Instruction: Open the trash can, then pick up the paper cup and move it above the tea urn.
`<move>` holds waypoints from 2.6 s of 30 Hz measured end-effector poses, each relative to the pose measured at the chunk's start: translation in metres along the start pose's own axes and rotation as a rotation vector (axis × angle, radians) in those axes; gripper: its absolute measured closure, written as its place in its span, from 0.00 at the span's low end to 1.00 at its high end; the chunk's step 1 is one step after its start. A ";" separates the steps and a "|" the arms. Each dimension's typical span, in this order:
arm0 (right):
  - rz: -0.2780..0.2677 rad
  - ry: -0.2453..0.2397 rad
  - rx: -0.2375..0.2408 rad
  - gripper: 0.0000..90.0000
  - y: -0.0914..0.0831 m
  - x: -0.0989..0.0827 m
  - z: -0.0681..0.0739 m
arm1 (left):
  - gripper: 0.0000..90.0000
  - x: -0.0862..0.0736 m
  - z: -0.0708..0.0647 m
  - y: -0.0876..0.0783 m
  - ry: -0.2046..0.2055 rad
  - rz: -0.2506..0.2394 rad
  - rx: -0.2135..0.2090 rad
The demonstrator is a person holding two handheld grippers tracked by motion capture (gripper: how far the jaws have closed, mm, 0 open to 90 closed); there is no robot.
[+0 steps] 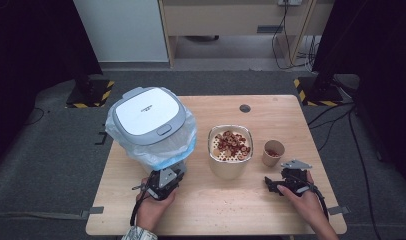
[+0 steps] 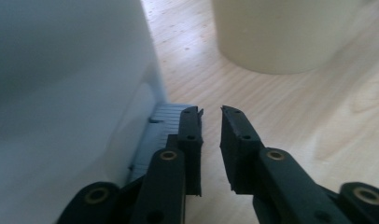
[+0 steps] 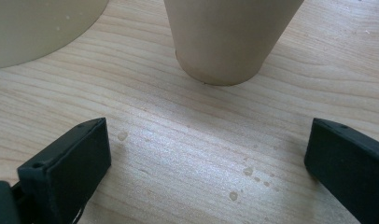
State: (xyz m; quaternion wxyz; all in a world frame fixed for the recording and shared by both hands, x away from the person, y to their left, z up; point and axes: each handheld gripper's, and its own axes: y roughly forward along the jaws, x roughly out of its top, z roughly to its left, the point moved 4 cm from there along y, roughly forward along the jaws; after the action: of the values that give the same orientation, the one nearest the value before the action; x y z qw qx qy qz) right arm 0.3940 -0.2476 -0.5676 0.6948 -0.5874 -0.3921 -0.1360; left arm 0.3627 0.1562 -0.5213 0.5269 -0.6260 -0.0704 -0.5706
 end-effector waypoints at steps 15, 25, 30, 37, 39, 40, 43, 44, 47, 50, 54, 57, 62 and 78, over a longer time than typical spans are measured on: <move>0.001 -0.002 0.001 0.01 0.000 0.000 0.000 | 0.98 -0.011 0.003 0.014 -0.110 0.048 0.038; 0.001 -0.002 0.001 0.01 0.000 0.000 0.000 | 0.99 -0.016 0.001 0.019 -0.130 0.050 0.053; 0.001 -0.002 0.001 0.01 0.000 0.000 0.000 | 0.99 -0.020 0.000 0.024 -0.144 0.076 0.044; 0.001 -0.002 0.002 0.01 0.000 0.000 0.000 | 0.99 -0.020 0.001 0.025 -0.138 0.080 0.044; 0.001 -0.002 0.003 0.01 0.000 0.000 0.000 | 0.99 -0.020 0.000 0.025 -0.146 0.080 0.046; 0.001 -0.004 0.003 0.01 0.000 0.000 0.000 | 0.99 -0.020 0.000 0.025 -0.148 0.079 0.046; 0.002 -0.007 0.007 0.01 0.000 0.000 0.000 | 0.99 -0.020 0.000 0.025 -0.143 0.079 0.047; 0.003 -0.010 0.010 0.01 0.000 0.000 -0.001 | 0.99 -0.020 0.000 0.025 -0.144 0.079 0.046; 0.011 -0.015 0.018 0.01 -0.001 0.000 -0.001 | 0.99 -0.020 0.000 0.025 -0.145 0.079 0.046; 0.033 -0.016 0.023 0.03 -0.002 0.001 -0.002 | 0.99 -0.020 0.000 0.025 -0.146 0.079 0.045; 0.044 -0.005 0.023 0.05 -0.004 0.002 -0.006 | 0.99 -0.020 0.000 0.025 -0.143 0.080 0.046; 0.039 -0.004 0.018 0.05 -0.005 0.002 -0.006 | 0.99 -0.020 0.001 0.025 -0.145 0.080 0.044; 0.030 -0.008 0.025 0.05 -0.007 0.004 -0.006 | 0.99 -0.020 0.001 0.025 -0.148 0.078 0.042; -0.057 0.047 0.007 0.16 -0.017 0.015 -0.015 | 0.99 -0.020 0.001 0.025 -0.149 0.079 0.044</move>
State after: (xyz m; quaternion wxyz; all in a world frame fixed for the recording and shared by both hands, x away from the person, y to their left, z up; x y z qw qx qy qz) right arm 0.3983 -0.2619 -0.5456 0.7016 -0.5704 -0.3927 -0.1681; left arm 0.3735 0.1560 -0.5514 0.5559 -0.6575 -0.0972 -0.4993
